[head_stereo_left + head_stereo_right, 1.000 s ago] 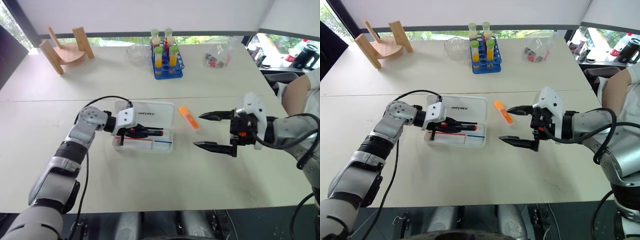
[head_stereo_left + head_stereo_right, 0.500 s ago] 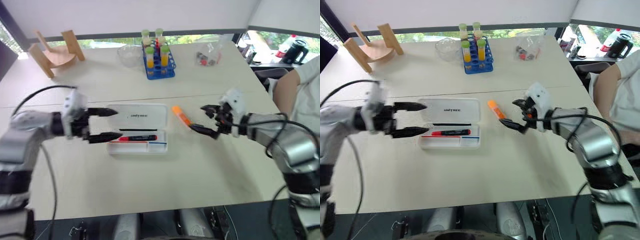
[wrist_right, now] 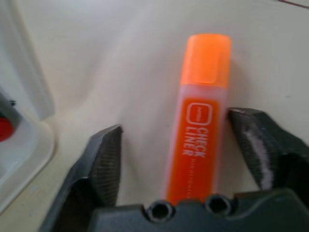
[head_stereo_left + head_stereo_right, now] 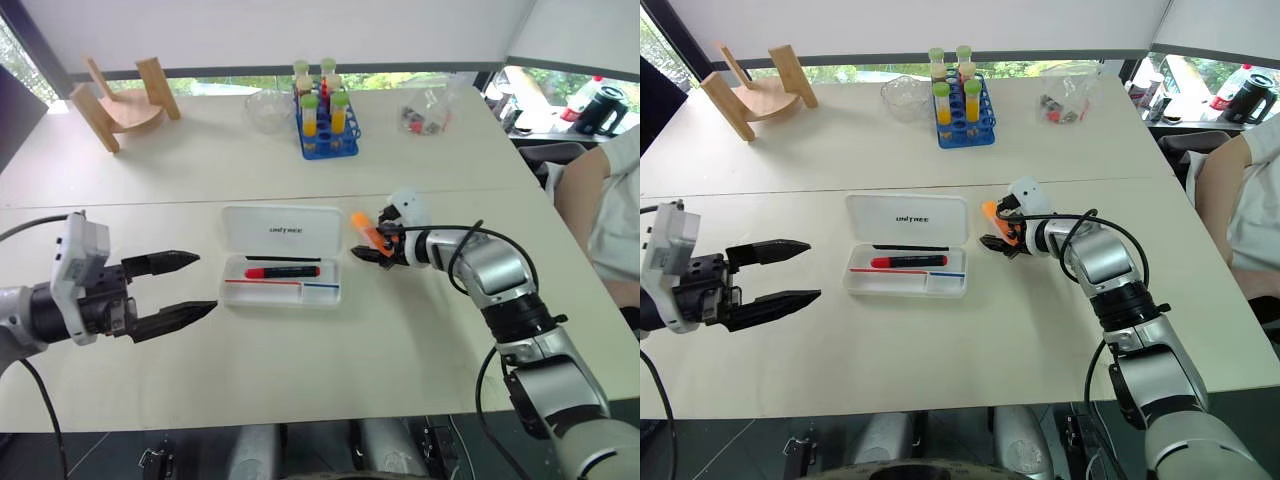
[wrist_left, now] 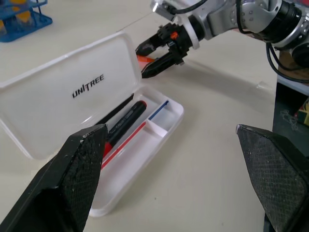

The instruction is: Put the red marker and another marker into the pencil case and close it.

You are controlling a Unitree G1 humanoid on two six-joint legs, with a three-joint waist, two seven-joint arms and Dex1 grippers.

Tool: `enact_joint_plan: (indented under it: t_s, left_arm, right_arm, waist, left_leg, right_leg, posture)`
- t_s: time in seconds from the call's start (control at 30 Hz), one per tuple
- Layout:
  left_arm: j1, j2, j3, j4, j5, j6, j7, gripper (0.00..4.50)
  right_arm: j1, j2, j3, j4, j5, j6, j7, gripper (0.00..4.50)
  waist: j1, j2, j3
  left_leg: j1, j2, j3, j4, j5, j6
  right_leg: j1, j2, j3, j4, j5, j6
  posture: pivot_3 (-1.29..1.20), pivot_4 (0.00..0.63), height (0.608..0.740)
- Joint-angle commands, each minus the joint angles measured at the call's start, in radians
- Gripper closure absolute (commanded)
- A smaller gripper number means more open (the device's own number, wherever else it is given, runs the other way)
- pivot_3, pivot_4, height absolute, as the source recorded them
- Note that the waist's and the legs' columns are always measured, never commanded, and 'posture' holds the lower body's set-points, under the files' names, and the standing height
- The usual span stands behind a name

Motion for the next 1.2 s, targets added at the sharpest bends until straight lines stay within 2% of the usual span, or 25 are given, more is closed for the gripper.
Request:
enact_joint_plan:
  t_s: [0.03,0.07,0.1,0.23,0.4,0.47,0.57,0.7,0.8,0.97,1.1,1.2]
  left_arm:
    - [0.015,0.014,0.048,-0.016,-0.034,-0.004,0.009,0.10]
    - [0.020,0.019,0.050,-0.010,-0.032,-0.010,0.003,0.10]
    - [0.023,0.023,0.051,-0.004,-0.030,-0.016,-0.003,0.10]
    - [0.045,0.045,0.068,0.032,-0.020,-0.036,-0.048,0.10]
    - [0.029,0.099,0.035,0.134,0.035,-0.083,-0.122,0.10]
    - [0.000,0.111,0.005,0.164,0.048,-0.100,-0.131,0.10]
    - [-0.038,0.117,-0.027,0.188,0.056,-0.112,-0.140,0.10]
    - [-0.056,0.127,-0.035,0.188,0.039,-0.096,-0.152,0.10]
    - [-0.040,0.139,-0.010,0.166,0.030,-0.080,-0.158,0.10]
    - [-0.013,0.137,0.029,0.128,0.019,-0.061,-0.154,0.10]
    - [0.022,0.127,0.064,0.072,0.000,-0.043,-0.138,0.10]
    - [0.052,0.123,0.087,0.042,-0.008,-0.036,-0.132,0.10]
  right_arm:
    - [-0.001,0.001,-0.005,0.005,-0.011,0.020,0.021,2.78]
    - [-0.002,-0.007,-0.012,-0.005,-0.011,0.031,0.025,3.57]
    - [-0.003,-0.018,-0.017,-0.017,-0.014,0.042,0.028,3.69]
    - [0.010,-0.125,-0.073,-0.162,0.026,0.131,0.090,3.68]
    - [0.103,-0.364,-0.125,-0.520,0.215,0.196,0.353,3.68]
    - [0.129,-0.399,-0.136,-0.629,0.295,0.191,0.428,3.68]
    - [0.105,-0.342,-0.100,-0.679,0.349,0.193,0.435,3.68]
    - [0.039,-0.200,0.058,-0.630,0.279,0.124,0.394,3.68]
    - [-0.036,-0.047,0.197,-0.501,0.196,0.046,0.362,3.68]
    - [-0.113,0.110,0.310,-0.310,0.089,-0.051,0.336,3.68]
    - [-0.153,0.228,0.349,-0.162,0.026,-0.112,0.315,3.68]
    - [-0.161,0.261,0.372,-0.100,-0.022,-0.153,0.314,3.68]
  waist:
    - [0.000,0.000,0.000]
    - [0.000,0.000,0.000]
    - [0.000,0.000,0.000]
    - [0.007,0.001,0.001]
    - [0.009,0.003,0.002]
    - [0.003,0.002,0.002]
    - [-0.012,0.002,0.002]
    - [-0.021,0.001,0.002]
    - [-0.023,0.001,0.002]
    - [-0.019,0.001,0.002]
    - [-0.021,0.001,0.002]
    - [-0.022,0.001,0.002]
  left_leg:
    - [0.000,0.000,0.000,0.000,0.000,0.000]
    - [0.000,0.000,0.000,0.000,0.000,0.000]
    - [0.000,0.000,0.000,0.000,0.000,0.000]
    - [0.000,0.000,0.000,0.000,0.000,0.000]
    - [-0.003,-0.001,0.000,-0.001,0.000,0.000]
    - [-0.002,0.000,0.000,-0.002,0.000,0.000]
    - [0.001,0.002,0.002,-0.002,-0.001,0.001]
    - [0.001,0.002,0.002,-0.001,0.000,0.001]
    - [0.000,0.002,0.001,-0.001,0.000,0.001]
    - [-0.002,0.002,0.000,-0.002,0.000,0.000]
    - [-0.002,0.001,-0.001,-0.002,0.000,0.000]
    - [-0.002,0.001,-0.002,-0.002,0.000,0.000]
  right_leg:
    - [0.000,0.000,0.000,0.000,0.000,0.000]
    - [0.000,0.000,0.000,0.000,0.000,0.000]
    - [0.000,0.000,0.000,0.000,0.000,0.000]
    - [-0.001,0.000,0.000,0.000,0.000,0.000]
    - [-0.003,-0.001,0.000,-0.002,-0.001,0.000]
    - [-0.002,0.000,0.000,-0.001,-0.001,-0.001]
    - [-0.001,0.002,0.000,-0.001,-0.001,-0.002]
    - [-0.001,0.002,0.000,0.000,-0.001,-0.002]
    - [-0.002,0.001,0.000,0.000,-0.001,-0.002]
    - [-0.004,0.000,0.000,0.000,-0.001,-0.002]
    - [-0.004,0.000,0.000,0.000,-0.001,-0.002]
    - [-0.005,0.000,0.000,0.000,-0.001,-0.002]
  posture:
    - [0.00,0.150,0.740]
    - [0.00,0.150,0.740]
    - [0.00,0.150,0.740]
    - [0.00,0.150,0.740]
    - [0.00,0.150,0.740]
    - [0.00,0.150,0.740]
    - [0.00,0.150,0.740]
    - [0.00,0.150,0.740]
    - [0.00,0.150,0.740]
    - [0.00,0.150,0.740]
    - [0.00,0.150,0.740]
    - [0.00,0.150,0.740]
